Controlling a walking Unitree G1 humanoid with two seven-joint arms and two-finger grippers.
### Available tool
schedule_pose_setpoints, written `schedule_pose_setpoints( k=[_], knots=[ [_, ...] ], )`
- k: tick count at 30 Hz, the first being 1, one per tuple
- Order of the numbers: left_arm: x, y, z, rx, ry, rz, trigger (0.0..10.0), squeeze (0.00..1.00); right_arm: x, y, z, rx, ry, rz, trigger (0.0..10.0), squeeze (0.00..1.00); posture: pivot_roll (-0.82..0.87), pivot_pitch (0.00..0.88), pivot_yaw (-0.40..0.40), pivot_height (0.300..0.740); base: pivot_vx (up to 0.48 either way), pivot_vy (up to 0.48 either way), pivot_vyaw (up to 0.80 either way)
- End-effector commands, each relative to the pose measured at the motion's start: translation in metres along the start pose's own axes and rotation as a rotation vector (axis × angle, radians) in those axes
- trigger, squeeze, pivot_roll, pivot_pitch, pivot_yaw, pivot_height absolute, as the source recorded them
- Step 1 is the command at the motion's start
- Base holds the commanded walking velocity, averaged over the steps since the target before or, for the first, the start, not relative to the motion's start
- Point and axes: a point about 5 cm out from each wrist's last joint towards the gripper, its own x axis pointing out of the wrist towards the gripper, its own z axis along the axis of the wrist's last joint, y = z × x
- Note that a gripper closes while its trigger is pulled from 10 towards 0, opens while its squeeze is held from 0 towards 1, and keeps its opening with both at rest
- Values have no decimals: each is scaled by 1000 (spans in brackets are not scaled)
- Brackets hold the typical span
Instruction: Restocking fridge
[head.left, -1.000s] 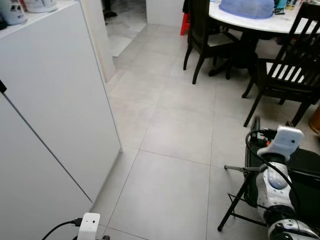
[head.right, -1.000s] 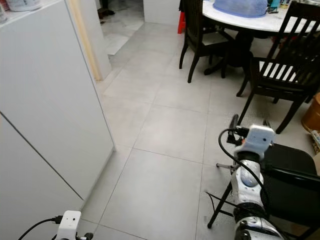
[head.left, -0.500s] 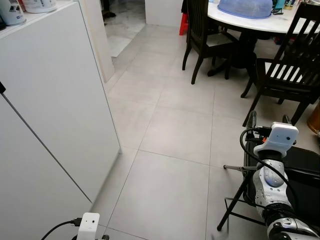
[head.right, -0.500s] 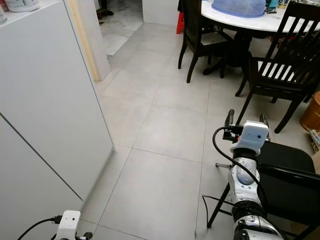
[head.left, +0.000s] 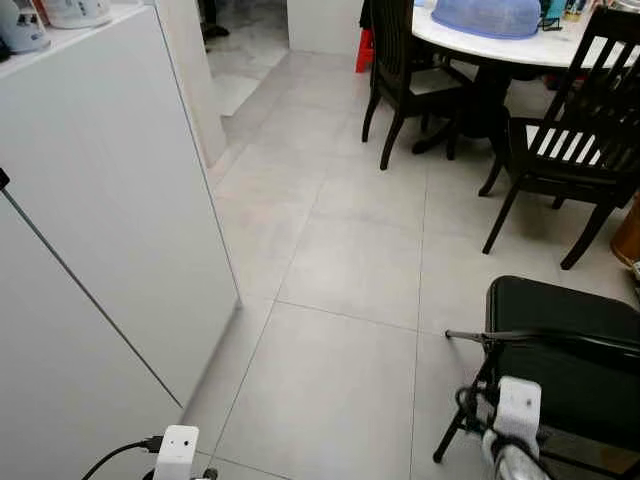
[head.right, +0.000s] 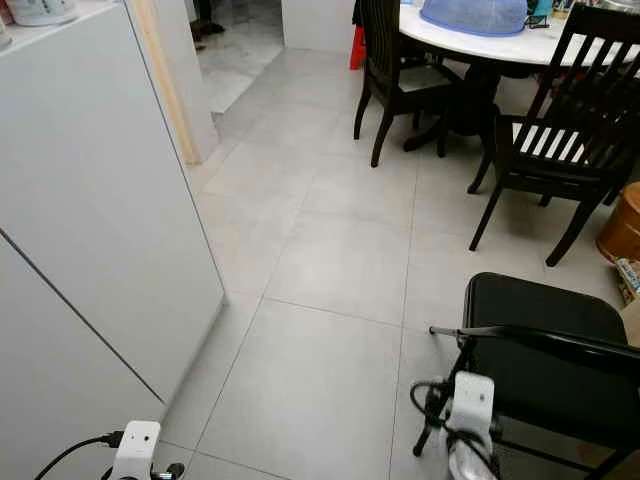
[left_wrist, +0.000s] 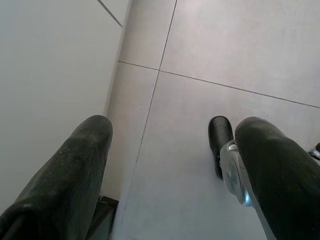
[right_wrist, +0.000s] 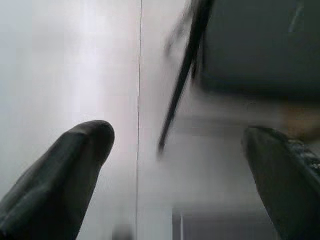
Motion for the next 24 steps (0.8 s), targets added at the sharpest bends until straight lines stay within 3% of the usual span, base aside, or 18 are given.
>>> schedule_pose_setpoints(
  k=[1,5,6,7,20,22,24],
  knots=[
    [-1,0,-4,-5,15,6,10000,0,-8,5,-30,-8,149,43,10000,0,79,0,-23,740,0,0,0],
    [-1,-1,-4,-16,15,5,10000,0,-21,3,-63,-106,313,56,10000,0,79,0,-31,740,0,0,0],
    [0,-1,-3,-19,17,4,10000,0,-22,-1,-67,-6,326,13,10000,0,80,0,-34,740,0,0,0],
    [0,-1,-3,-22,18,4,10000,0,-23,-3,-68,27,328,-2,10000,0,82,0,-37,740,0,0,0],
    [0,-3,-3,-59,31,3,10000,0,-13,4,-46,57,271,60,10000,0,84,0,-51,740,0,0,0],
    [0,-3,-4,-62,32,1,10000,0,-11,5,-40,88,238,87,10000,0,84,0,-54,740,0,0,625],
    [0,-3,-4,-62,34,-2,10000,0,-10,5,-38,60,235,94,10000,0,83,0,-54,740,0,0,669]
  ],
)
